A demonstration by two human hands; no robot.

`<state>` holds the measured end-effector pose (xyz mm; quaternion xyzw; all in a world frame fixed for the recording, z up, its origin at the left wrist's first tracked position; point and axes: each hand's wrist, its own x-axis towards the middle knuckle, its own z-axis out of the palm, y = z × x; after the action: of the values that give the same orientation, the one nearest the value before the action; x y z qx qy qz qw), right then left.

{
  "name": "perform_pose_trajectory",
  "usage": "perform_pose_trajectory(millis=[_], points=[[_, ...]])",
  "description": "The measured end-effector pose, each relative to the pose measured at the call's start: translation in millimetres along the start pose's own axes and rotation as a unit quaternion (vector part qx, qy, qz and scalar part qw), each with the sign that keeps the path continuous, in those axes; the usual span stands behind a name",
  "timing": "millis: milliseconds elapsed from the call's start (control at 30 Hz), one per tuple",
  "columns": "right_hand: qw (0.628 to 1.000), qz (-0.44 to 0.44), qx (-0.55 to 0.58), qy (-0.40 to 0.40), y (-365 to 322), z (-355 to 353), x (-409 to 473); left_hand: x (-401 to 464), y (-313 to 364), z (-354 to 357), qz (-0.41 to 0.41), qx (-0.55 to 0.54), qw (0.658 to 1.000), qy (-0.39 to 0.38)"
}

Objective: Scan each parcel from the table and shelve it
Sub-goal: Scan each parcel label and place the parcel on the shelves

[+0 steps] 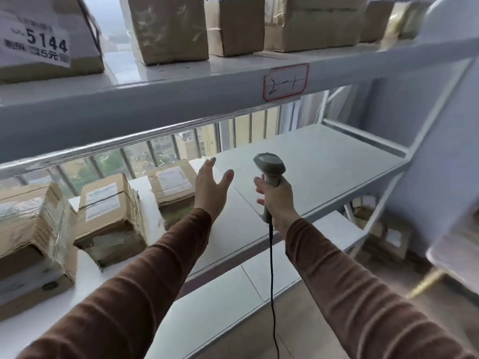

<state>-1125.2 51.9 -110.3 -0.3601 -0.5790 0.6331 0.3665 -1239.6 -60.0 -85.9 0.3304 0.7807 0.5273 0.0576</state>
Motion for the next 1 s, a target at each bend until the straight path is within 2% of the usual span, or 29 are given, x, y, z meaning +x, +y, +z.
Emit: perform_pose_trajectory(millis=[267,567,800,1000], points=[[0.979,-0.046,-0.009,0.198,-24.0,-163.2,-40.5,-44.2,80.1,137.1,0.012,-0.134,0.977,-0.167],[0.929,-0.071,-0.005,0.364,-48.6,-369.8,-114.2,-146.1,202.4,299.0,0.047,-0.198,0.913,-0.354],[0.883,-0.087,-0.005,0.462,-57.0,-552.1,-173.5,-258.9,298.9,436.5,0.069,-0.189,0.872,-0.446],[0.862,-0.078,-0.017,0.500,-60.5,-705.1,-208.2,-352.3,374.7,554.4,0.046,-0.202,0.840,-0.502]])
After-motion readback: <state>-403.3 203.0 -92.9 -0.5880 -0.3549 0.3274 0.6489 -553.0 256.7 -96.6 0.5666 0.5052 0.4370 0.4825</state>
